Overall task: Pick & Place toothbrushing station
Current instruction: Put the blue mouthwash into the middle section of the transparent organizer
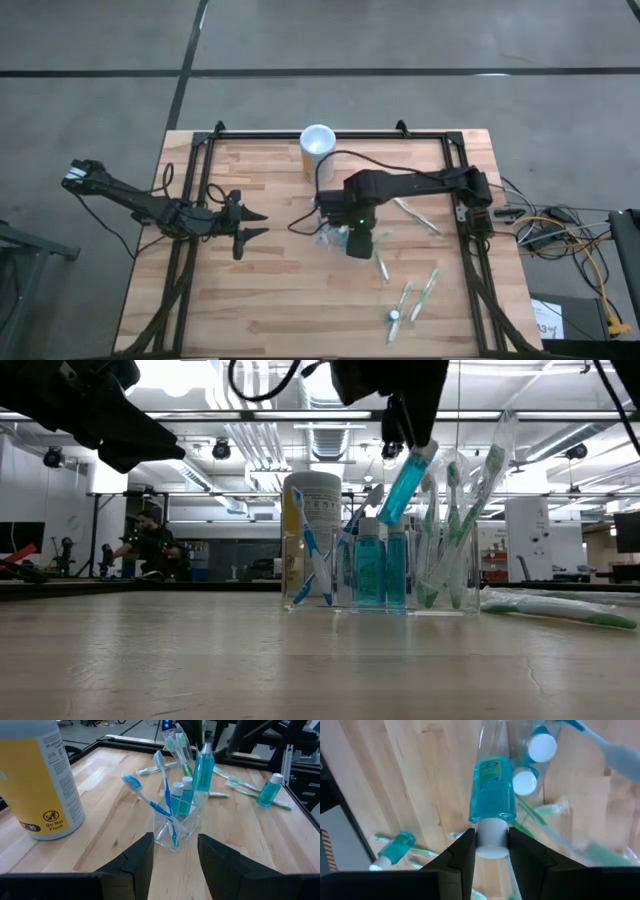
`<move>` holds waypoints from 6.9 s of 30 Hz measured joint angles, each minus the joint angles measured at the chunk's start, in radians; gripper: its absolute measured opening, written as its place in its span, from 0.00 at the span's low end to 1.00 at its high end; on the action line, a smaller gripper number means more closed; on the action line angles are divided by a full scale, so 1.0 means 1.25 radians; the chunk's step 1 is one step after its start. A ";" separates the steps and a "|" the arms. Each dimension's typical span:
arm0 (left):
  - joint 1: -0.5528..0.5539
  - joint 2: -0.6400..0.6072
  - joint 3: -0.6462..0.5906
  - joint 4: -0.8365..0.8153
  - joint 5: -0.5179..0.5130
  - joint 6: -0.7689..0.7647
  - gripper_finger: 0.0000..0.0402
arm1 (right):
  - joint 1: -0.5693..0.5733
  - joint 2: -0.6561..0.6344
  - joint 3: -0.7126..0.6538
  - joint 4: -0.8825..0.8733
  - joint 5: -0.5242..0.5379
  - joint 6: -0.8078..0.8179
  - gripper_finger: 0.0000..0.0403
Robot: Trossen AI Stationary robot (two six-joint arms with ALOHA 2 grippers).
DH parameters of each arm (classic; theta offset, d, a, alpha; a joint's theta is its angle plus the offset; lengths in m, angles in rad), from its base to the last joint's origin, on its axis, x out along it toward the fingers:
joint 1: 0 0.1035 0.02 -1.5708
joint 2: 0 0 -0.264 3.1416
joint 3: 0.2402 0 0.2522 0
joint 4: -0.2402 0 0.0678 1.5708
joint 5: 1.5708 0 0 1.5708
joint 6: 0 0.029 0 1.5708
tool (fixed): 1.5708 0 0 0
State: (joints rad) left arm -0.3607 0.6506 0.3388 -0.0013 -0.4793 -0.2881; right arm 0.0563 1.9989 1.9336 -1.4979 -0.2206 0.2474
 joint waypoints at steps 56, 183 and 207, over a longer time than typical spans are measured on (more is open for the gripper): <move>0.000 0.000 0.000 0.000 0.000 0.000 0.39 | 0.041 -0.119 0.022 0.007 0.168 0.041 0.43; 0.000 0.002 0.000 -0.031 0.000 0.000 0.39 | 0.583 -0.609 -1.109 1.433 0.678 -0.016 0.25; 0.000 0.002 0.000 -0.031 0.000 0.000 0.39 | 0.236 -0.528 -0.986 1.337 0.438 -0.144 0.25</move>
State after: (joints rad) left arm -0.3607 0.6533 0.3389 -0.0398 -0.4793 -0.2882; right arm 0.3517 1.3384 0.7013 0.1737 0.3267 0.0668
